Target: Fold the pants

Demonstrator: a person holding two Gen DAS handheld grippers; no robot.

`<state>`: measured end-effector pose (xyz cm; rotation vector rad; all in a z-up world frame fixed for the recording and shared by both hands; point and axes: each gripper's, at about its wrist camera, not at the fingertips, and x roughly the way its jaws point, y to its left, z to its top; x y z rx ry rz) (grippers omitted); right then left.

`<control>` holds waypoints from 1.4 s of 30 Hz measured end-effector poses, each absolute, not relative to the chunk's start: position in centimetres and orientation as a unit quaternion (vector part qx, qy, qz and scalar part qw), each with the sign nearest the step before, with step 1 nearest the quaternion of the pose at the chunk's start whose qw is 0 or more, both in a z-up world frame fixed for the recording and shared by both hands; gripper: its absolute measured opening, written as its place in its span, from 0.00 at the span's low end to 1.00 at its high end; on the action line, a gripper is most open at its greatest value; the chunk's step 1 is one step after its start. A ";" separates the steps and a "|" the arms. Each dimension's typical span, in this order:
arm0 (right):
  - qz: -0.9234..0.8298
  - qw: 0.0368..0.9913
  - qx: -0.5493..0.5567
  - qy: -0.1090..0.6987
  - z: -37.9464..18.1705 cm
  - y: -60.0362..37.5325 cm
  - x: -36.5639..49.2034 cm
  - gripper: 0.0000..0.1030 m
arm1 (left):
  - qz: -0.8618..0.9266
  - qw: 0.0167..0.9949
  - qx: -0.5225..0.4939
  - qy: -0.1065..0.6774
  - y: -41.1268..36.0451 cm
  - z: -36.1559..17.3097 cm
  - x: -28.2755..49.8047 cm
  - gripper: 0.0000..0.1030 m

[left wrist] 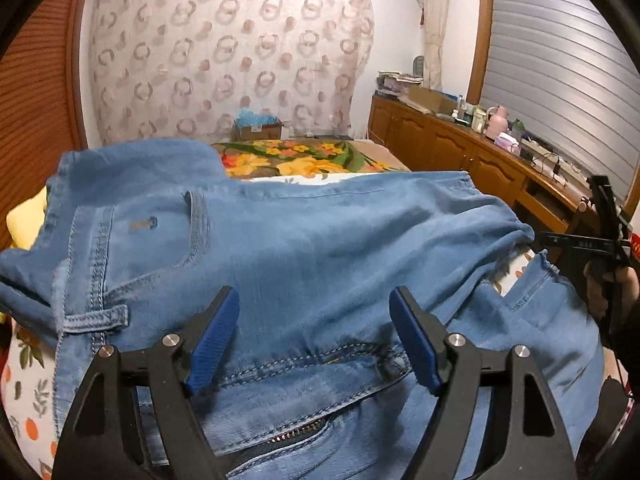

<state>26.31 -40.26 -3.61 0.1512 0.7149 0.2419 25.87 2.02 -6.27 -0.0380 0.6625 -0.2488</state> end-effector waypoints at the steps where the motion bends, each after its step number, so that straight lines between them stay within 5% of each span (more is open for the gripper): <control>1: 0.118 0.925 0.081 0.353 -3.7 -40.3 26.9 0.57 | -0.122 0.938 -0.020 0.323 2.0 -6.3 25.8 0.76; 9: 0.125 0.910 0.139 0.370 -4.2 -41.1 29.8 0.57 | -0.114 0.941 0.012 0.319 1.2 -6.5 25.2 0.76; 10: 0.129 0.907 0.139 0.375 -4.5 -41.2 30.0 0.55 | -0.115 0.942 0.013 0.316 1.2 -6.4 25.2 0.76; 14: 0.129 0.911 0.121 0.372 -3.8 -41.3 30.2 0.19 | -0.115 0.942 0.011 0.317 1.3 -6.4 25.1 0.76; 20: 0.106 0.941 0.075 0.312 0.1 -42.4 28.2 0.14 | -0.121 0.942 0.004 0.315 1.5 -6.3 24.9 0.76; 25: 0.096 0.927 0.072 0.356 -1.0 -43.1 28.6 0.16 | -0.122 0.940 0.004 0.318 1.5 -6.3 25.0 0.76; 31: 0.081 0.931 0.048 0.354 -0.7 -42.9 29.4 0.42 | -0.105 0.944 -0.010 0.313 2.2 -6.2 25.1 0.76; 42: 0.123 0.921 0.021 0.368 1.0 -38.3 40.4 0.46 | -0.080 0.951 -0.038 0.296 3.5 -6.2 24.8 0.76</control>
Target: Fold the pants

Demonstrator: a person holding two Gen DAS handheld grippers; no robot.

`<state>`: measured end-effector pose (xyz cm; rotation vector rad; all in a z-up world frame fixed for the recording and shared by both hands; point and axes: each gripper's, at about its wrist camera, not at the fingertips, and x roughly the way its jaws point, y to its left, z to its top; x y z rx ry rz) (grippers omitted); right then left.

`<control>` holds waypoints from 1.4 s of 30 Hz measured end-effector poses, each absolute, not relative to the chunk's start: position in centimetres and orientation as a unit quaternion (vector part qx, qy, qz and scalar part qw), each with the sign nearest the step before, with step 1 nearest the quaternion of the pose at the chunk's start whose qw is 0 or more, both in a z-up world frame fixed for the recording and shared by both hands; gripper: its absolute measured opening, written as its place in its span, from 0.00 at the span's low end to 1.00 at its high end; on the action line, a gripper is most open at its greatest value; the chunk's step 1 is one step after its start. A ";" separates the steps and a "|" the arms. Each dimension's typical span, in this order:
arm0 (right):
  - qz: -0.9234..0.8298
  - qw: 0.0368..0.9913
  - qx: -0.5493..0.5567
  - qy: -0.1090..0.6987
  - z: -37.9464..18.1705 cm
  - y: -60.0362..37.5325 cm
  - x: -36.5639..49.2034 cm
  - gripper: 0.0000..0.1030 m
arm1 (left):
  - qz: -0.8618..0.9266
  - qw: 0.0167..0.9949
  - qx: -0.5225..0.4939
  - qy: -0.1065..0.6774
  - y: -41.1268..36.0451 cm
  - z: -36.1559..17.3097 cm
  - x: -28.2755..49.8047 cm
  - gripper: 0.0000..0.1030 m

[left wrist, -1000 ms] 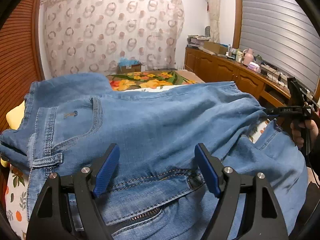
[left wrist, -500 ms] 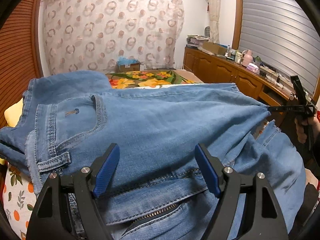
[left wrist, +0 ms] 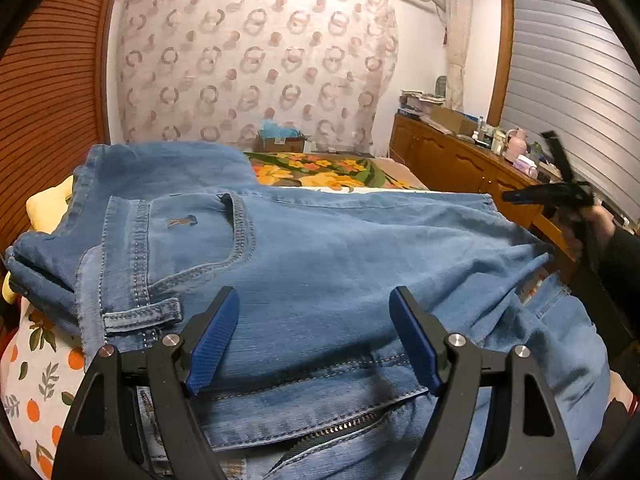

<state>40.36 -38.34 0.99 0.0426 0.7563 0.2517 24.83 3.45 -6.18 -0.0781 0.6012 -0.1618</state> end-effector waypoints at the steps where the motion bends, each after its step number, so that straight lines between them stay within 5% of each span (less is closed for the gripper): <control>1: 0.123 0.919 0.019 0.373 0.9 -38.2 41.5 0.46 | -0.078 0.952 -0.040 0.293 3.5 -6.2 24.8 0.76; 9: 0.134 0.894 0.009 0.427 -0.1 -36.6 47.7 0.45 | -0.075 0.953 -0.041 0.292 3.7 -6.4 24.2 0.76; 11: 0.142 0.896 0.007 0.420 0.2 -36.3 48.5 0.17 | -0.074 0.953 -0.044 0.291 3.9 -6.4 24.2 0.76; 19: 0.112 0.941 0.011 0.318 4.5 -37.4 48.3 0.14 | -0.072 0.954 -0.052 0.287 4.4 -6.4 24.2 0.76; 27: 0.072 0.928 -0.026 0.366 2.1 -35.1 53.0 0.15 | -0.073 0.952 -0.053 0.292 4.3 -6.3 24.3 0.76; 29: 0.078 0.924 -0.015 0.373 1.9 -35.3 52.9 0.25 | -0.072 0.952 -0.052 0.292 4.3 -6.3 24.3 0.76; 35: 0.083 0.935 -0.001 0.345 4.5 -36.2 48.8 0.38 | -0.073 0.953 -0.041 0.293 3.9 -6.3 24.4 0.76; 42: 0.105 0.937 0.001 0.333 3.3 -37.3 40.0 0.41 | -0.082 0.952 0.011 0.295 1.3 -5.4 24.1 0.76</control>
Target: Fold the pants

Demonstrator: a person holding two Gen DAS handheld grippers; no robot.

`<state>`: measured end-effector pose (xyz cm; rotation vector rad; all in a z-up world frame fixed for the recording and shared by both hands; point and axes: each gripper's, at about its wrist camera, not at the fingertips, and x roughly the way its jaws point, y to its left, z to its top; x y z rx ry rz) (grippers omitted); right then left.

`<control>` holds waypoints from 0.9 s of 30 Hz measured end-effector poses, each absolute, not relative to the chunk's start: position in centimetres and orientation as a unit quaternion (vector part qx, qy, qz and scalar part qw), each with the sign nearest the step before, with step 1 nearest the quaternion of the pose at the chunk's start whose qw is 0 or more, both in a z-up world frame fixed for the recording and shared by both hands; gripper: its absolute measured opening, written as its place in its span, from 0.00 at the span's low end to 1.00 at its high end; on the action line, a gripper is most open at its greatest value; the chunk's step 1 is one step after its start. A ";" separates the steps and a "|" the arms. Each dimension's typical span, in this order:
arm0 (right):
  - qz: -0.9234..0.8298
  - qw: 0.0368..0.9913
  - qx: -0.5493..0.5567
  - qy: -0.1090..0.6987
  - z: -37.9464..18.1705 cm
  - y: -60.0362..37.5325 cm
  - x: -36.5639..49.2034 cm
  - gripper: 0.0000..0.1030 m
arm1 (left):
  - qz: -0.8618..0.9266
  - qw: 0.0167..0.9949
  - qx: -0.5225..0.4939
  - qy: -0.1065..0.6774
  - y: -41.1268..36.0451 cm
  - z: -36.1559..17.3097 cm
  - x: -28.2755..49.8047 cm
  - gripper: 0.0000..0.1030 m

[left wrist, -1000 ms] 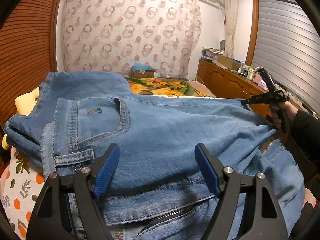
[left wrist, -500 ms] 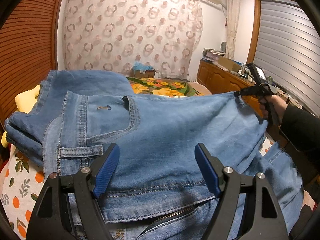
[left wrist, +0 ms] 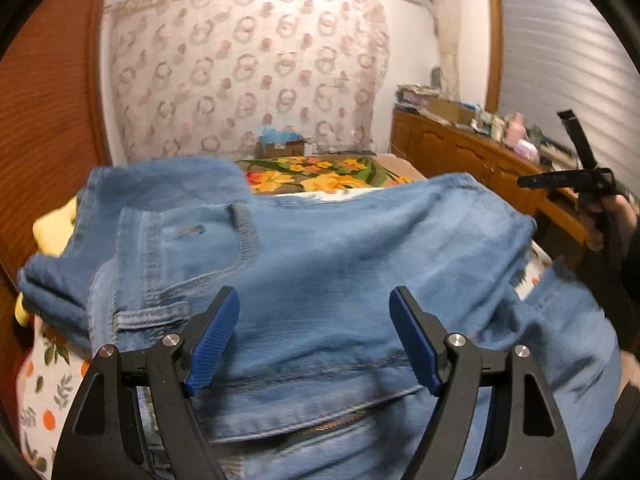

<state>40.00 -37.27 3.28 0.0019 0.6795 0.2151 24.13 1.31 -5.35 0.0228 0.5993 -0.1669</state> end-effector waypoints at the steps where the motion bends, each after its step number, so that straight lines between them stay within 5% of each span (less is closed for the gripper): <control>1: 0.110 0.936 0.006 0.335 3.0 -37.4 38.9 0.41 | -0.090 0.951 0.013 0.296 0.8 -5.1 24.0 0.76; 6: 0.125 0.929 0.023 0.349 1.3 -37.9 34.3 0.41 | -0.129 0.947 0.029 0.291 -2.7 -4.0 23.3 0.75; 11: 0.153 0.921 0.024 0.358 -0.9 -37.3 31.3 0.41 | -0.181 0.930 0.020 0.318 -6.4 -3.6 24.0 0.57; 18: 0.158 0.915 0.018 0.371 -1.6 -38.2 30.6 0.41 | -0.204 0.911 0.046 0.355 -10.3 -4.9 23.7 0.50; 27: 0.154 0.920 0.024 0.359 -1.9 -37.7 28.6 0.41 | -0.197 0.904 0.059 0.375 -11.2 -6.3 23.0 0.11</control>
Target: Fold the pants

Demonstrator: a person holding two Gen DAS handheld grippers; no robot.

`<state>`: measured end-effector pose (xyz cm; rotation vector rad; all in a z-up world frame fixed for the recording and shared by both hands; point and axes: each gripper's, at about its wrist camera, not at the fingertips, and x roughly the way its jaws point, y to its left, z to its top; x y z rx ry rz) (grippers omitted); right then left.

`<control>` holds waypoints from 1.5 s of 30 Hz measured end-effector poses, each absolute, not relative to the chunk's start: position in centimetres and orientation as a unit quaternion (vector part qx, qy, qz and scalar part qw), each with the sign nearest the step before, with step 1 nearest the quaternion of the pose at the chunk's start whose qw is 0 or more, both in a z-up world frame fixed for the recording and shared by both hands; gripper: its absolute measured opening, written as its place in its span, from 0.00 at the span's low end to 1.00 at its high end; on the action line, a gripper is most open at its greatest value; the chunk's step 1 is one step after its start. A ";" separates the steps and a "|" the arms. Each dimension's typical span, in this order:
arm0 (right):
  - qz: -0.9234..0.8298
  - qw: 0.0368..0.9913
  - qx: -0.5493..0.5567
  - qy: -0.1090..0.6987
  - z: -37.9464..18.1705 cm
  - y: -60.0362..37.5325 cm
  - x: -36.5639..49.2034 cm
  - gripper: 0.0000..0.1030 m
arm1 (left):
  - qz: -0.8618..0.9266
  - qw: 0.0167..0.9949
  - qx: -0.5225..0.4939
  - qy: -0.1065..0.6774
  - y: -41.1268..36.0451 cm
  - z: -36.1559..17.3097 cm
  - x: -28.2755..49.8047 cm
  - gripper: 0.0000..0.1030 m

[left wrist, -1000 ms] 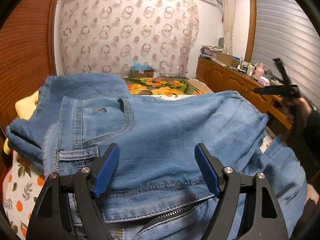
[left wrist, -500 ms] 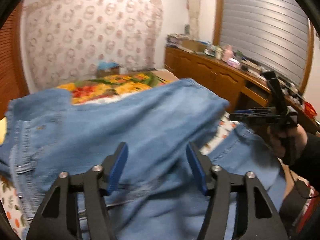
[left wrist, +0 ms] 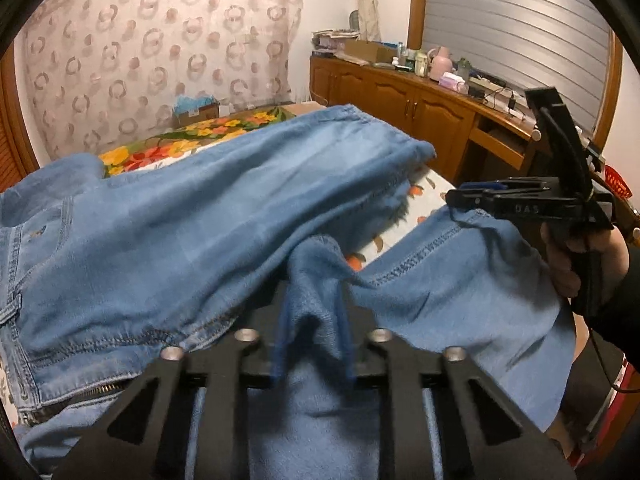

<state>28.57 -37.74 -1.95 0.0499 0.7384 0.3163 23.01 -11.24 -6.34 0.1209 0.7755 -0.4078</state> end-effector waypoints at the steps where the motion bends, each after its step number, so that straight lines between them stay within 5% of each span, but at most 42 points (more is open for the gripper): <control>1: 0.153 0.921 0.026 0.359 -2.2 -37.4 28.4 0.41 | -0.199 0.904 0.057 0.373 -11.1 -6.2 22.7 0.07; 21: 0.153 0.924 0.042 0.348 -2.0 -37.5 26.6 0.41 | -0.234 0.897 0.064 0.368 -11.2 -5.7 15.2 0.04; 31: 0.156 0.926 0.067 0.336 -1.6 -37.3 28.4 0.44 | -0.211 0.912 0.045 0.348 -8.7 -4.6 16.4 0.47; 45: 0.157 0.922 0.066 0.349 -2.0 -34.8 29.2 0.48 | -0.088 0.939 0.018 0.331 2.9 -4.4 15.4 0.48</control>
